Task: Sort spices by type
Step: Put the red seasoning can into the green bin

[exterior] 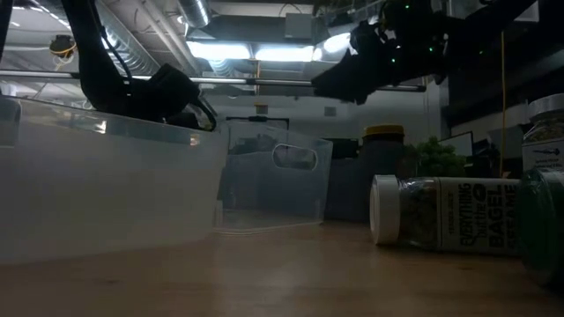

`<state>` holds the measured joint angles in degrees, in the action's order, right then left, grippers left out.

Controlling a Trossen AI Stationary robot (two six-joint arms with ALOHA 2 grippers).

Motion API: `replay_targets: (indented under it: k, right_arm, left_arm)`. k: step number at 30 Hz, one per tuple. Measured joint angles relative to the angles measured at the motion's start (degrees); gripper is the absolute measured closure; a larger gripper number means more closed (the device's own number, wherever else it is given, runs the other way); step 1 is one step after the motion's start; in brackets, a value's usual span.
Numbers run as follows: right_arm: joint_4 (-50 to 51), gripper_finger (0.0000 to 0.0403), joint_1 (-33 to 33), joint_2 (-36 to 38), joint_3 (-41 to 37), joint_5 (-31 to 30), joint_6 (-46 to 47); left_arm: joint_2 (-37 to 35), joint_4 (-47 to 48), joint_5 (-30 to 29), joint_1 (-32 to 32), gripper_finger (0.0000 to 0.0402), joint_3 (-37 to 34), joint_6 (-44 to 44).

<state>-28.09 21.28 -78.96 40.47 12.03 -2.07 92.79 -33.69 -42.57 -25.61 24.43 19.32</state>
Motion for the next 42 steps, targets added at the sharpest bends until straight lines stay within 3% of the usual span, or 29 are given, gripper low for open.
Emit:
replay_targets:
  k: [17,28,42]
  right_arm:
    - [1.20,0.0164,0.13,0.00,0.00,-1.74,-1.38]
    - [1.24,0.0164,0.11,0.00,0.00,-3.96,-1.33]
    - [1.24,0.0164,0.11,0.00,0.00,-3.93,-1.25]
  left_arm:
    - [-6.11,1.10,1.24,0.11,0.0180,0.00,-3.27]
    - [-6.25,11.22,4.82,0.11,0.0180,0.09,-0.48]
    - [-6.23,11.09,4.94,0.05,0.0180,0.07,-0.29]
